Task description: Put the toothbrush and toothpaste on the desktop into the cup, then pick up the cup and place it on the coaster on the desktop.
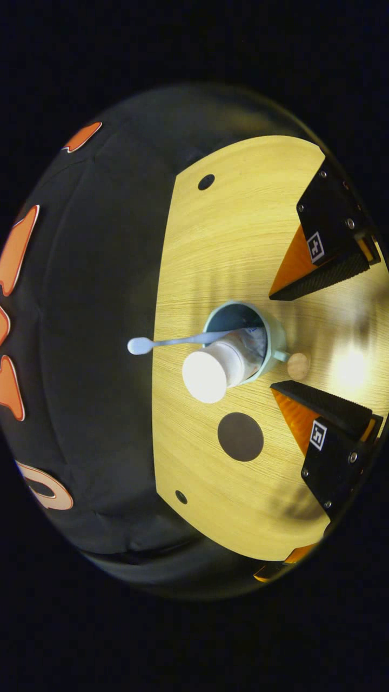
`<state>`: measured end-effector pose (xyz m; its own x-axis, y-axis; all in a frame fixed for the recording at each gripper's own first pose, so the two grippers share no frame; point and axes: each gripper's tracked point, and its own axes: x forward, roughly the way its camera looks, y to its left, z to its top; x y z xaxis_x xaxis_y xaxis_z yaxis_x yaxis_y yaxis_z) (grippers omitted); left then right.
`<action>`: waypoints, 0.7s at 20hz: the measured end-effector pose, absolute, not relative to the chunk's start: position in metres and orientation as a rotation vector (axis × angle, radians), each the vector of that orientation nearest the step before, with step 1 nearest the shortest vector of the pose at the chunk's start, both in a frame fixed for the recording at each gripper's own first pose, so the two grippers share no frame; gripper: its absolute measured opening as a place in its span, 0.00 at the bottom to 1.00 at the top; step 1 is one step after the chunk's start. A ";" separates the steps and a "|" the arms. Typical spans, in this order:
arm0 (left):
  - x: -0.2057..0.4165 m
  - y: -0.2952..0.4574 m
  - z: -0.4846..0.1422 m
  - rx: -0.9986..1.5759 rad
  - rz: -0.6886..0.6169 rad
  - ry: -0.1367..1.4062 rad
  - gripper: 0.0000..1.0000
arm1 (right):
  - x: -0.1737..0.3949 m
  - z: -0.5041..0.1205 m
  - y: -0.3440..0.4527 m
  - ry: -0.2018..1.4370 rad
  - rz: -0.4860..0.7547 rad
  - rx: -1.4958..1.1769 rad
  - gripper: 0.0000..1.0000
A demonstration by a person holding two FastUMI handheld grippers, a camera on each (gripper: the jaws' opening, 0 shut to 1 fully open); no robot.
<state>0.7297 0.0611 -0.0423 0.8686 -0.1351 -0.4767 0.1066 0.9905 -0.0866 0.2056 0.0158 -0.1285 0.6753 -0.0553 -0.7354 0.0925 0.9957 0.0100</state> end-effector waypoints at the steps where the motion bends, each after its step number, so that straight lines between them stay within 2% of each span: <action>1: 0.728 0.064 -0.046 -0.055 -0.122 0.508 1.00 | 0.206 -0.134 0.014 0.844 -0.094 0.050 0.90; 9: 0.723 0.073 -0.067 -0.038 -0.121 0.573 1.00 | 0.208 -0.143 0.006 0.904 -0.138 0.082 0.84; 13: 0.722 0.067 -0.069 -0.058 -0.138 0.582 1.00 | 0.208 -0.139 0.004 0.912 -0.146 0.084 0.73; 14: 0.722 0.065 -0.069 -0.060 -0.141 0.583 1.00 | 0.208 -0.138 0.003 0.917 -0.145 0.086 0.67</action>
<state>0.7217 0.0650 -0.0694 0.8255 -0.1494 -0.5442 0.1156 0.9886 -0.0962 0.2081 0.0028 -0.1377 0.5993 -0.0880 -0.7956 0.1617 0.9868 0.0126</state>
